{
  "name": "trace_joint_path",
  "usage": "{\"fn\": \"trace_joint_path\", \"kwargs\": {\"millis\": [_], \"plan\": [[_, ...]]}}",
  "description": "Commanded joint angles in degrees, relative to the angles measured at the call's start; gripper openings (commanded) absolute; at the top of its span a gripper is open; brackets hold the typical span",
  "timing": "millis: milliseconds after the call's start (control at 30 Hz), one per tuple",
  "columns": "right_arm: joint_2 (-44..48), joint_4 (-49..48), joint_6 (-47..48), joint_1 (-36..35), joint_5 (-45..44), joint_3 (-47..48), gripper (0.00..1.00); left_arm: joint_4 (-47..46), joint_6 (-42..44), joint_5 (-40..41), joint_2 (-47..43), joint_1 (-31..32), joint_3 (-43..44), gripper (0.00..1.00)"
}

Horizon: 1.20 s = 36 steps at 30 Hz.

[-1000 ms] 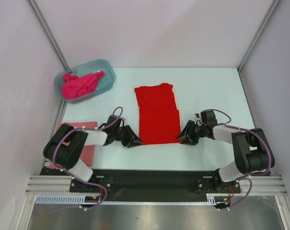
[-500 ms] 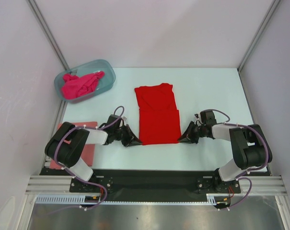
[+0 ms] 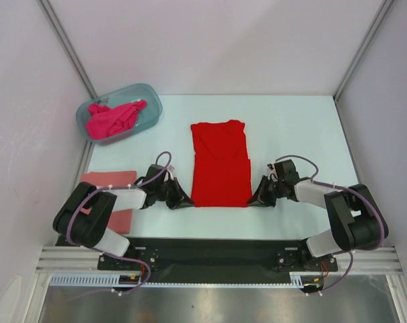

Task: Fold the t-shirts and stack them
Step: Fold the tshirt

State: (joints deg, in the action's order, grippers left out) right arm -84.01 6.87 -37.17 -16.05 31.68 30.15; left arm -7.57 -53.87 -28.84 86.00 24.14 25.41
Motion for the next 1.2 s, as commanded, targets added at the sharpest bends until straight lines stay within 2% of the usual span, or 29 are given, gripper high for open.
{"fn": "trace_joint_path", "kwargs": {"millis": [0, 167, 367, 600, 933, 1167], "plan": [[2.9, 5.5, -0.5, -2.2, -4.4, -0.8, 0.0, 12.0, 5.6, 7.4, -1.6, -0.7, -2.9, 0.0], [4.7, 9.7, -0.7, -2.1, -5.1, 2.7, 0.0, 19.5, 7.8, 7.7, -7.2, -0.7, 1.5, 0.0], [-0.4, 15.3, 2.6, -1.9, -6.1, 14.6, 0.0, 26.4, 10.1, 8.4, -6.6, -0.7, 12.2, 0.0], [-10.7, 18.9, 5.9, 2.1, -3.6, 29.6, 0.0, 29.5, 10.4, 8.5, 1.7, -2.7, 25.8, 0.0], [-27.5, 22.7, 8.8, 6.5, 0.5, 52.3, 0.0, 33.0, 9.9, 6.6, 18.8, -6.7, 49.8, 0.0], [-38.7, 26.5, 8.4, 7.7, 3.6, 69.8, 0.0, 34.6, 8.6, 6.5, 26.8, -9.8, 61.2, 0.0]]}}
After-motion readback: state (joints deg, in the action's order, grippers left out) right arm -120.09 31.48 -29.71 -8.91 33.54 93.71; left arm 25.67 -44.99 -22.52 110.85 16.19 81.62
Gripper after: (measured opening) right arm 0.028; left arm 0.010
